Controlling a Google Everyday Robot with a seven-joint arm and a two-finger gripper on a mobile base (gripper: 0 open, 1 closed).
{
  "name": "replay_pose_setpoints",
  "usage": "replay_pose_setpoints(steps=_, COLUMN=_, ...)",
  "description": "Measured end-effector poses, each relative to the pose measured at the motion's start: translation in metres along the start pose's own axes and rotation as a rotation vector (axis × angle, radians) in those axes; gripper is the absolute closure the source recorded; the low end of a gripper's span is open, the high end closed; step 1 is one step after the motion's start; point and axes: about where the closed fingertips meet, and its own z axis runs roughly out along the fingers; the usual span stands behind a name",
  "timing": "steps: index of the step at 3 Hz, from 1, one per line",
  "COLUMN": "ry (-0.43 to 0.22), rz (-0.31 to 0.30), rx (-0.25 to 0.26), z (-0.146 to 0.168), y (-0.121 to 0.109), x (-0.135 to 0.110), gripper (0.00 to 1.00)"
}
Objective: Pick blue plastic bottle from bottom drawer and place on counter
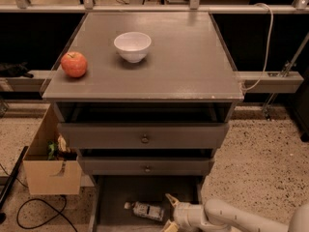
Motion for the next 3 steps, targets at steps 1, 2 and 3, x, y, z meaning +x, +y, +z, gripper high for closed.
replay_pose_setpoints(steps=1, ry=0.012, rz=-0.003, rx=-0.02, z=0.028, y=-0.003, x=0.008, gripper=0.0)
replay_pose_setpoints(steps=2, ry=0.048, rz=-0.004, rx=-0.026, z=0.052, y=-0.015, x=0.022, gripper=0.0)
replay_pose_setpoints(steps=3, ry=0.073, rz=-0.007, rx=-0.023, z=0.063, y=-0.024, x=0.032, gripper=0.0)
